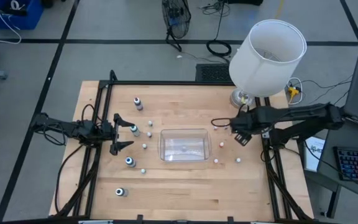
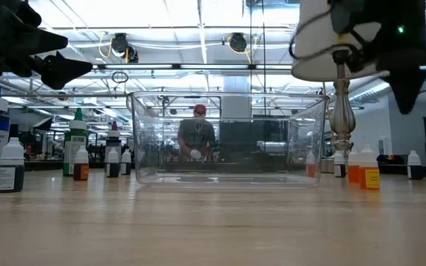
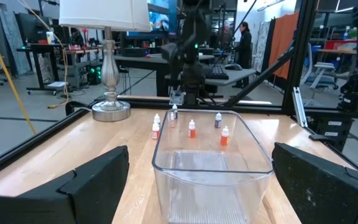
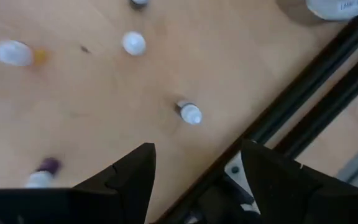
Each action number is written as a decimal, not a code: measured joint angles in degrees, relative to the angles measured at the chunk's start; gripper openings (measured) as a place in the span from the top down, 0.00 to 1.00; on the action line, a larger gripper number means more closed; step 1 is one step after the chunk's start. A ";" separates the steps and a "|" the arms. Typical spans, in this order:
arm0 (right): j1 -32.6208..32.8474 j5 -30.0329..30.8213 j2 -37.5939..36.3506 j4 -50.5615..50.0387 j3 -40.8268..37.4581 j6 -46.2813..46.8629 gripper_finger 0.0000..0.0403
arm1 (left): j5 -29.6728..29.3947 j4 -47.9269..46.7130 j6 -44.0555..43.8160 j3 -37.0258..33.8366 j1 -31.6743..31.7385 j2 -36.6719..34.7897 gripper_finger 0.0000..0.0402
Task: Pick & Place food coloring
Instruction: Put the small black food coloring bottle into the transparent bin
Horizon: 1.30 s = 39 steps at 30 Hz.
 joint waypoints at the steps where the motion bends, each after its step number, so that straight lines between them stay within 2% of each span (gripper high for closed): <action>1: -0.16 -0.01 0.11 1.43 -1.45 -0.05 0.44 | 0.02 -0.04 -0.01 0.00 -0.01 0.00 0.03; 7: -2.24 -2.11 -1.06 10.82 -9.78 -0.61 0.44 | 0.02 -0.04 -0.01 -0.01 0.00 0.00 0.03; 17: -6.48 -1.38 -1.42 20.42 -19.31 -1.06 0.44 | 0.02 -0.04 -0.01 0.00 0.01 0.00 0.03; 25: -9.28 -1.48 -1.42 27.12 -23.45 -3.33 0.44 | 0.02 -0.04 0.01 -0.01 0.00 0.00 0.03; 31: -10.13 -1.50 -1.42 27.98 -23.75 -3.43 0.45 | 0.02 -0.04 0.01 -0.01 -0.01 0.00 0.03; 35: -10.18 -1.50 -1.42 27.98 -23.75 -3.43 0.51 | 0.02 -0.04 0.00 -0.01 0.01 0.00 0.03; 39: -10.18 -1.50 -1.42 28.00 -23.75 -3.41 0.62 | 0.02 -0.04 -0.01 -0.01 0.01 0.00 0.03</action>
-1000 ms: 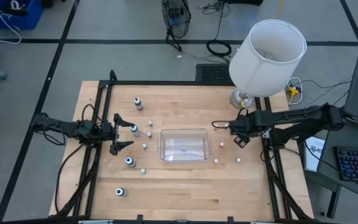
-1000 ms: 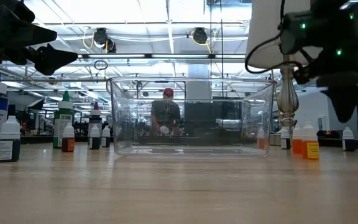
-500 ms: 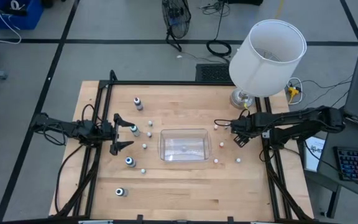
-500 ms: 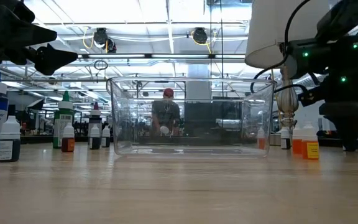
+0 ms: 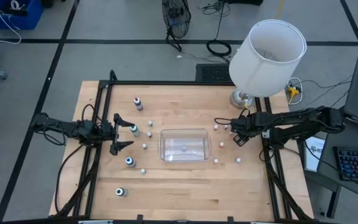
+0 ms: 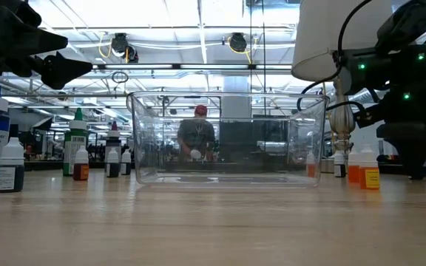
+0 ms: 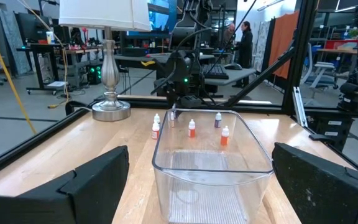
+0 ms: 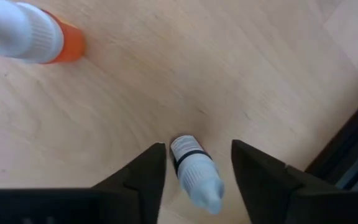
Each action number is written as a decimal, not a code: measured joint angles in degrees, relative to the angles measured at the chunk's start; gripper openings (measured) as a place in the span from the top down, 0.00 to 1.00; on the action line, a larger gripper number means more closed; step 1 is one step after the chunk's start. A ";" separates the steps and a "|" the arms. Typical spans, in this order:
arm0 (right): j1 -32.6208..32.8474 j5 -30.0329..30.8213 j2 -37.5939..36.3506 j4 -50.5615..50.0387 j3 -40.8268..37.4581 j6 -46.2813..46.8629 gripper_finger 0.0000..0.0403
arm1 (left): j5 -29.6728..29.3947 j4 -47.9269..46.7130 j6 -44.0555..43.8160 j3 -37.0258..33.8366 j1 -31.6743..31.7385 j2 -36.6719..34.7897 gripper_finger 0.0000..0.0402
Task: Pick & Place food coloring
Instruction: Put the small black food coloring bottle into the transparent bin
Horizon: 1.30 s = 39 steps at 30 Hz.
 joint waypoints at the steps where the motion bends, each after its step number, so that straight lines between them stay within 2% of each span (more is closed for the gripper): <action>1: 0.00 0.00 0.00 0.00 0.00 -0.01 0.66 | 0.00 0.00 0.01 0.00 -0.02 0.00 0.03; 6: 0.04 0.07 0.00 0.80 0.00 -1.13 0.85 | 0.00 0.02 0.00 0.00 0.00 0.00 0.03; 7: 0.13 0.08 0.00 1.15 0.00 -1.44 0.87 | 0.00 0.00 0.01 0.00 -0.01 0.00 0.03; 14: 3.88 0.15 -2.69 0.96 2.98 -1.95 0.87 | 0.00 0.00 0.00 0.00 0.00 0.00 0.03; 20: 11.22 2.48 -6.21 -2.05 12.25 1.23 0.87 | 0.00 0.00 0.01 0.00 0.00 0.00 0.03; 24: 17.58 5.45 -6.38 -0.39 21.04 1.35 0.87 | 0.00 0.02 0.00 0.00 -0.02 0.00 0.03; 28: 21.84 7.75 -2.55 3.72 32.10 -3.45 0.87 | 0.00 0.00 0.00 0.00 0.00 0.00 0.03; 32: 23.37 7.94 6.46 3.65 45.98 -11.16 0.87 | -0.02 0.00 0.00 0.00 -0.01 0.00 0.03; 39: 22.55 7.76 28.46 -5.78 75.93 -24.68 0.87 | 0.00 0.00 0.00 0.00 0.00 0.00 0.03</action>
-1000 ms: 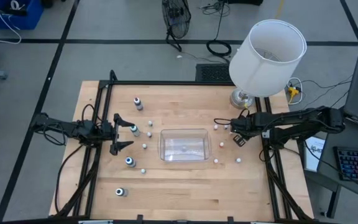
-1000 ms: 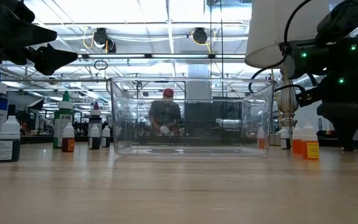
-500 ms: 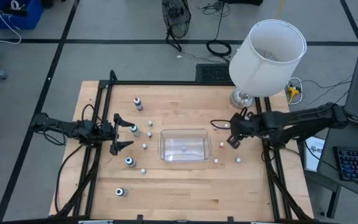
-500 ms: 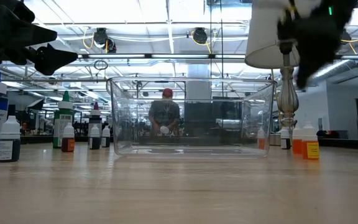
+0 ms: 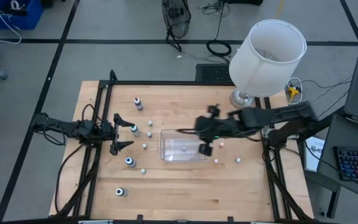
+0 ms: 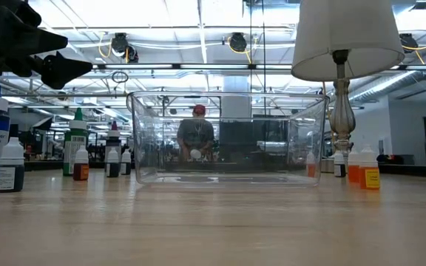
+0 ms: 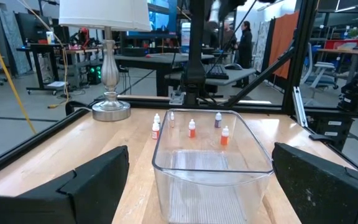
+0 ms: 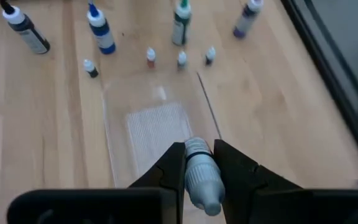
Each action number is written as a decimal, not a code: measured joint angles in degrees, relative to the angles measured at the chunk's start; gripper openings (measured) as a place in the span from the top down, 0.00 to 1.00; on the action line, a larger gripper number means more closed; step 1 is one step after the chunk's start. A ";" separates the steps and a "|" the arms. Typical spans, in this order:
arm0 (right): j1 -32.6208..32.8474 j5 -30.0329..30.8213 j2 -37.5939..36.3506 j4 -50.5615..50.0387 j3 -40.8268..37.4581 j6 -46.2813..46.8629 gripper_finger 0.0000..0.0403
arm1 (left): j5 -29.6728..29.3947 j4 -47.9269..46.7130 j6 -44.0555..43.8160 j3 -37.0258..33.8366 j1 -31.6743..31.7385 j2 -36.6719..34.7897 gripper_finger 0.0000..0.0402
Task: Pick & Place food coloring
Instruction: Put the small black food coloring bottle into the transparent bin
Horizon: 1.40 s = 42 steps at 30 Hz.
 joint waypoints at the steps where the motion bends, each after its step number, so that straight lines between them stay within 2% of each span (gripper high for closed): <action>1: -0.25 -0.07 3.06 -1.68 4.44 -1.51 0.87 | -0.02 0.00 0.00 0.00 0.00 0.00 0.03; 4: -1.11 -0.13 11.31 -5.82 15.52 -5.38 0.87 | -0.01 0.00 0.01 0.00 -0.02 -0.01 0.03; 6: -1.74 -0.79 15.54 -7.35 20.13 -7.34 0.87 | 0.00 0.00 0.01 0.00 0.00 0.00 0.03; 11: -3.86 -7.01 22.60 -8.65 21.73 -9.99 0.87 | 0.00 0.00 0.00 0.00 0.00 0.00 0.03; 16: -5.55 -7.76 27.76 -11.93 18.21 -11.58 0.87 | 0.00 0.00 0.00 0.00 -0.02 -0.02 0.03; 20: -6.52 -9.23 29.29 -11.26 11.74 -11.77 0.87 | 0.00 0.00 0.00 0.00 0.00 0.00 0.03; 26: -7.21 -13.62 28.82 -1.31 -1.54 -11.74 0.87 | 0.00 0.00 0.01 0.02 -0.02 0.00 0.03; 31: -7.45 -16.87 28.23 4.22 -7.92 -11.31 0.87 | 0.00 0.00 0.02 0.00 -0.02 0.00 0.03; 42: -7.45 -17.60 28.34 8.07 -9.77 -11.24 0.86 | 0.00 0.00 0.00 0.00 0.00 -0.02 0.03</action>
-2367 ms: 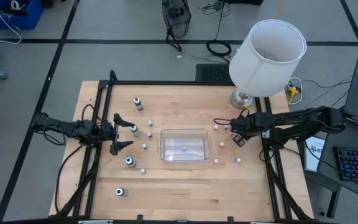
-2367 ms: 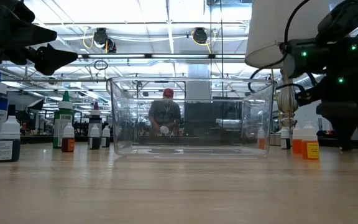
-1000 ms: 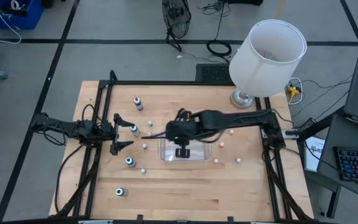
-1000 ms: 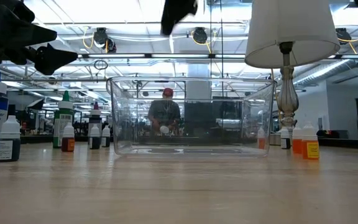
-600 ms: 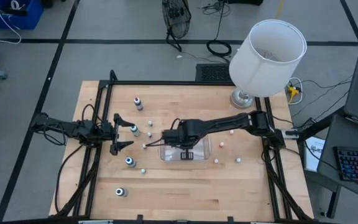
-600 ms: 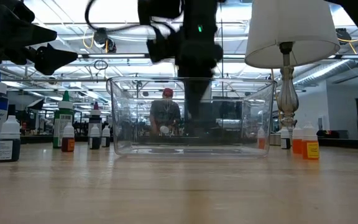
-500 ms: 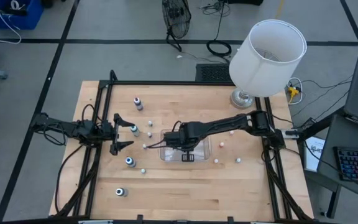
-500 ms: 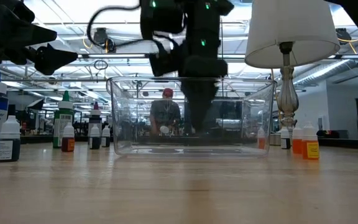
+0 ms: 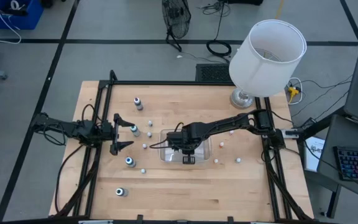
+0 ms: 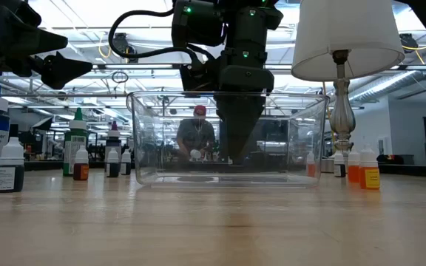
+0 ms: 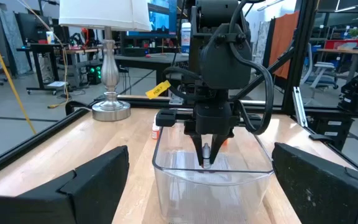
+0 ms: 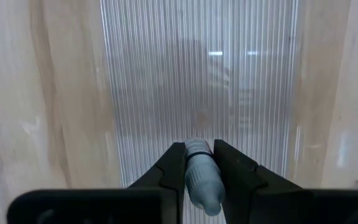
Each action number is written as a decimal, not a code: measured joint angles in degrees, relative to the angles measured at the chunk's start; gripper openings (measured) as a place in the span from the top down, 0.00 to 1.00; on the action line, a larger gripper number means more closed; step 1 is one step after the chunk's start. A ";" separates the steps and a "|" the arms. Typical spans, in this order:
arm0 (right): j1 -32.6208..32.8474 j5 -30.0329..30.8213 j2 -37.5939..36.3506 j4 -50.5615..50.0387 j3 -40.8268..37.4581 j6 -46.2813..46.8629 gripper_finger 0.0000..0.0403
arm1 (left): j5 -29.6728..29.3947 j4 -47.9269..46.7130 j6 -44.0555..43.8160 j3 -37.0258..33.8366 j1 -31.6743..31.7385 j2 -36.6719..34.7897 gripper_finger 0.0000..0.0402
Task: Pick & Place food coloring
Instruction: Put the small black food coloring bottle into the transparent bin
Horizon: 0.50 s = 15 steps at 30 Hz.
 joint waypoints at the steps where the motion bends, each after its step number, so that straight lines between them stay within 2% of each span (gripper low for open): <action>1: 0.00 0.12 0.04 0.08 0.00 0.24 0.83 | 0.00 0.01 0.00 0.00 -0.01 0.01 0.03; 7: 0.06 0.66 -0.37 0.48 -0.07 0.78 0.62 | 0.00 0.00 0.02 0.01 -0.02 0.01 0.03; 10: 0.09 0.79 -1.15 1.19 -0.12 1.70 0.57 | 0.00 0.01 0.02 0.00 -0.02 0.01 0.03; 15: 0.16 2.41 -4.24 2.04 -0.55 3.25 0.56 | 0.00 -0.01 0.01 0.00 -0.02 0.00 0.03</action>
